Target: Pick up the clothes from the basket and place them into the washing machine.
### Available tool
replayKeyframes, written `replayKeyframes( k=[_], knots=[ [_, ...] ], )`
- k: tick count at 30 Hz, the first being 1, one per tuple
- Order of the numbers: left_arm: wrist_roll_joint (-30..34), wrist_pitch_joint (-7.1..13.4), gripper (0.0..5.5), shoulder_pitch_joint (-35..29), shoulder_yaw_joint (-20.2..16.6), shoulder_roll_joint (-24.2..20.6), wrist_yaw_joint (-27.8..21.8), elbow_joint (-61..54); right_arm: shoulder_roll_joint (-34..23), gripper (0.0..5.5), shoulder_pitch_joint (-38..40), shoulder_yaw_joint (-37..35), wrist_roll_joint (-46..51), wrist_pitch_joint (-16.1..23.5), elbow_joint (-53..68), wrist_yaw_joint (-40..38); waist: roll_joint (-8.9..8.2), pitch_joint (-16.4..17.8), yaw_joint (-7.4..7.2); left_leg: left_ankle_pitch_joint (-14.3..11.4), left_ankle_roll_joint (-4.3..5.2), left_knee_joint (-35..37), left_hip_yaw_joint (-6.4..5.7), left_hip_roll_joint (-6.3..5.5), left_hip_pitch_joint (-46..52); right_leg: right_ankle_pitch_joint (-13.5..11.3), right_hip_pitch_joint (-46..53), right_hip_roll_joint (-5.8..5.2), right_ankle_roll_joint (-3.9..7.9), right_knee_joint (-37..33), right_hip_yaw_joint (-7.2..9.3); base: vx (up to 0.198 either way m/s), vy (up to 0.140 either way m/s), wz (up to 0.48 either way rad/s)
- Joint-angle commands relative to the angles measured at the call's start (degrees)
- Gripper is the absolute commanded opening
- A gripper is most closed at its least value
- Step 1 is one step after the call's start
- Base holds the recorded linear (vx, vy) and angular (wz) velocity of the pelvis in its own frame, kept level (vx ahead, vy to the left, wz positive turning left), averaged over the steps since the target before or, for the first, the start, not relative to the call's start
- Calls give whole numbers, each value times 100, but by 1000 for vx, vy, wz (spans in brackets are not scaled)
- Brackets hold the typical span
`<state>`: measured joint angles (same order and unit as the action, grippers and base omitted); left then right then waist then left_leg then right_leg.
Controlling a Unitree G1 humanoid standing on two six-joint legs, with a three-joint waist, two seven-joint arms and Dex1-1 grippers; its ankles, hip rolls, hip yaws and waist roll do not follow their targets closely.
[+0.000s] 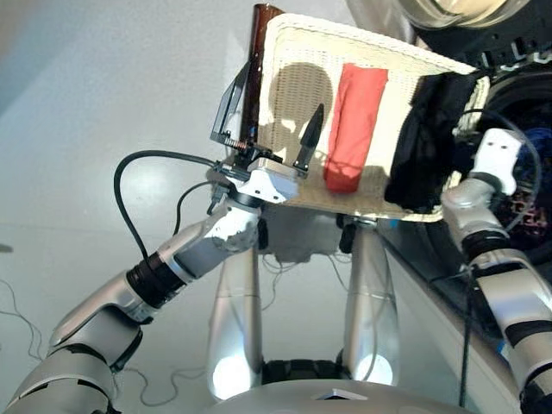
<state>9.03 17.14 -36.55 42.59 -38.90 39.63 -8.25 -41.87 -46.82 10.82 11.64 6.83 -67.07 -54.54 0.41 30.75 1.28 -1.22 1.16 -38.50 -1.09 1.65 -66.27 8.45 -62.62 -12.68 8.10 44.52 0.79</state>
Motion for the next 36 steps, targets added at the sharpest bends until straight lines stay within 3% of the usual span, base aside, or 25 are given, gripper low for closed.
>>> replayKeyframes(
  k=[1,7,14,15,16,21,25,31,36],
  knots=[
    [-114,229,550,169,18,-25,-15,-852,-1138,0,-66,-195,246,-123,-500,-111,489,-96,-23,-561,280,-380,140,190,28,-263,-300,82,-103,-176,-276,0,0,0],
    [-211,181,550,75,-1,-400,-119,-982,-1885,0,-351,-117,629,-220,-1006,112,531,-96,-18,-558,270,-550,168,180,-322,-285,-695,116,-95,-19,-326,0,0,0],
    [-263,145,550,10,-16,-547,-143,-962,-1972,0,-337,-156,798,-252,-1120,182,564,-96,-78,-560,267,-602,232,196,-386,-279,-816,123,-84,46,-382,0,0,0],
    [-239,140,550,-6,-23,-556,-143,-959,-1926,203,-324,-153,829,-204,-1060,212,560,-96,-88,-565,271,-599,252,205,-365,-280,-811,122,-83,36,-385,0,0,0],
    [-242,144,550,-2,-39,-538,-139,-947,-1892,550,-318,-166,873,-155,-1016,231,557,-96,-96,-564,273,-595,262,212,-356,-280,-815,131,-81,45,-386,0,0,0],
    [-228,153,550,-21,-83,-489,-133,-949,-1608,550,-169,-195,1044,149,-711,405,534,-96,-121,-577,267,-600,310,235,-315,-281,-760,163,-72,15,-393,0,0,0],
    [-273,167,550,8,-186,-409,-146,-956,-1077,550,84,-330,1688,902,161,807,497,-96,-174,-584,254,-586,324,240,-250,-262,-744,199,-92,30,-421,0,0,0],
    [-365,172,550,332,-510,-288,-209,-895,320,550,1525,-443,1453,1951,3453,1062,309,-96,-349,-632,198,-585,399,292,-83,-212,-619,310,-126,3,-474,0,0,0],
    [-433,192,550,469,-606,-298,-261,-889,846,550,2199,-225,855,2005,4826,1204,235,-96,-408,-629,180,-527,425,323,56,-222,-483,333,-135,-73,-501,0,0,0]
  ],
)
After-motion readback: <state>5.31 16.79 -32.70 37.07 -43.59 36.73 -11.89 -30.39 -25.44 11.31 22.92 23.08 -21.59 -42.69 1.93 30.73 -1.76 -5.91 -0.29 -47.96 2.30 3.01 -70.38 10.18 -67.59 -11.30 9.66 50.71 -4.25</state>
